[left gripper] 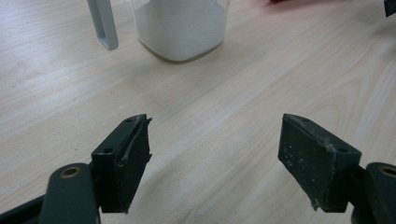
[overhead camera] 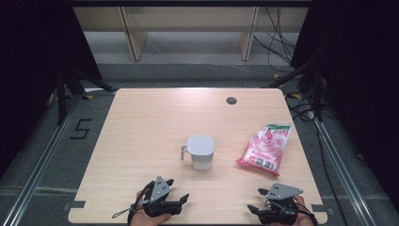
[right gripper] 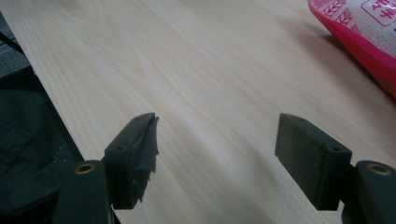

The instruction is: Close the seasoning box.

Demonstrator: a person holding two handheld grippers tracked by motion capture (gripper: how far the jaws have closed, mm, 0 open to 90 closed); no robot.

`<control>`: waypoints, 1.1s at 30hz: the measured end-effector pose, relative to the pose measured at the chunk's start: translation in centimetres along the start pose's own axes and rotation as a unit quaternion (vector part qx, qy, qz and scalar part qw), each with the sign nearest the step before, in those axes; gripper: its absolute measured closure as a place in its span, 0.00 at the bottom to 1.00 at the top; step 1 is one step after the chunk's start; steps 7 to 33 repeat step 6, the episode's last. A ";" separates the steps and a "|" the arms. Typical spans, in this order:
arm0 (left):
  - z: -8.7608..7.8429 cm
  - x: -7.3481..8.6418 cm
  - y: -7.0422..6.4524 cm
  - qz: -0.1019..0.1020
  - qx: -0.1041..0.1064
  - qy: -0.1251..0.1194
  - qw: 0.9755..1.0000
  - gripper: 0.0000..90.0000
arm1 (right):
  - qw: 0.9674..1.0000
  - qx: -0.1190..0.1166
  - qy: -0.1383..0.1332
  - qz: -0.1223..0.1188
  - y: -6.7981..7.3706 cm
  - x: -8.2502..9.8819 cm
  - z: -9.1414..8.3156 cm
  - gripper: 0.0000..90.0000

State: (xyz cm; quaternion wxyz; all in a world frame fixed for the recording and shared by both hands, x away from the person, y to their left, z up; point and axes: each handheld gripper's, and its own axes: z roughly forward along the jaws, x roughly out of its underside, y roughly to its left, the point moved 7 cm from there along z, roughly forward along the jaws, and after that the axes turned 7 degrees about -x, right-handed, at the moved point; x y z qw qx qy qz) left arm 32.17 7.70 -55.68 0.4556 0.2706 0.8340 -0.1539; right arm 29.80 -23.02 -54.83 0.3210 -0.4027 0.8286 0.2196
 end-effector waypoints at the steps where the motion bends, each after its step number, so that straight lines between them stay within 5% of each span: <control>1: 0.0 0.1 0.2 0.001 -0.002 0.004 1.000 0.27 | 1.000 0.000 0.001 0.001 0.0 0.0 0.0 0.34; 5: 0.0 0.4 1.0 0.000 -0.012 0.021 1.000 0.27 | 1.000 0.001 0.004 0.002 0.1 0.1 0.1 0.34; 6: 0.1 0.4 1.0 -0.013 -0.011 0.015 1.000 0.26 | 1.000 -0.001 0.006 -0.003 0.1 0.1 0.1 0.34; 33: 0.1 0.4 1.0 -0.013 -0.011 0.015 1.000 0.26 | 1.000 -0.001 0.006 -0.003 0.1 0.1 0.1 0.34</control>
